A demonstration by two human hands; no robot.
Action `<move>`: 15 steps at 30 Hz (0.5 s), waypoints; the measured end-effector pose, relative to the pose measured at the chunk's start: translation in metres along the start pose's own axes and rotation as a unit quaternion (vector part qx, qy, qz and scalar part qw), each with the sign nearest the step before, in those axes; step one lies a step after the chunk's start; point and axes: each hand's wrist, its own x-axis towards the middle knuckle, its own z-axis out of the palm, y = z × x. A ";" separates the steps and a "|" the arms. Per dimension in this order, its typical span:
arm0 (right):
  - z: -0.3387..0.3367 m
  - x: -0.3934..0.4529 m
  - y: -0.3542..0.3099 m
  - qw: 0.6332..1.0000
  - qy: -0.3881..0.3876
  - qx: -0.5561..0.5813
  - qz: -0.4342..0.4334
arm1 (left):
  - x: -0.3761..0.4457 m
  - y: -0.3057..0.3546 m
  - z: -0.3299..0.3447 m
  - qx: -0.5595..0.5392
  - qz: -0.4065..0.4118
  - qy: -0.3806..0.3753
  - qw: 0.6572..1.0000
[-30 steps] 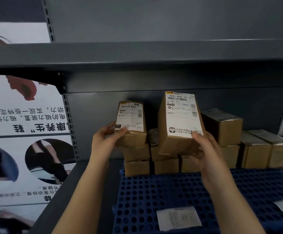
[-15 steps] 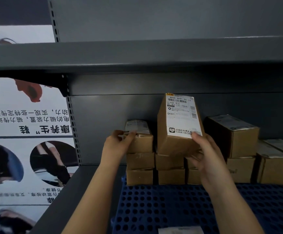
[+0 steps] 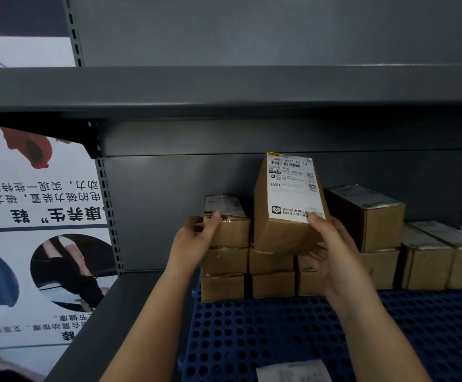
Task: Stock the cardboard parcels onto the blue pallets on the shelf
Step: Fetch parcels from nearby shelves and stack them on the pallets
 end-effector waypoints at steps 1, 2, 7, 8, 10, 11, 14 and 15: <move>0.000 -0.002 0.000 1.000 0.001 -0.001 0.000 | -0.001 0.000 -0.001 -0.007 -0.002 -0.006 1.000; 0.000 -0.003 -0.001 1.000 0.001 -0.002 -0.001 | -0.001 -0.001 -0.001 -0.016 -0.004 -0.012 1.000; 0.001 -0.015 -0.004 1.000 0.005 0.003 -0.007 | -0.009 -0.005 -0.002 -0.027 -0.005 -0.042 0.999; 0.000 -0.017 -0.005 1.000 0.007 0.003 -0.009 | -0.010 -0.005 -0.002 -0.031 -0.006 -0.042 0.999; -0.001 -0.020 -0.007 1.000 0.012 0.000 -0.013 | -0.011 -0.005 -0.004 -0.034 -0.005 -0.038 0.999; -0.002 -0.022 -0.008 1.000 0.012 -0.001 -0.014 | -0.013 -0.005 -0.005 -0.036 -0.001 -0.036 0.999; -0.004 -0.026 -0.010 1.000 0.019 -0.005 -0.018 | -0.014 -0.004 -0.007 -0.042 0.008 -0.027 0.999; -0.005 -0.027 -0.011 1.000 0.020 -0.008 -0.019 | -0.015 -0.003 -0.008 -0.038 0.010 -0.022 0.999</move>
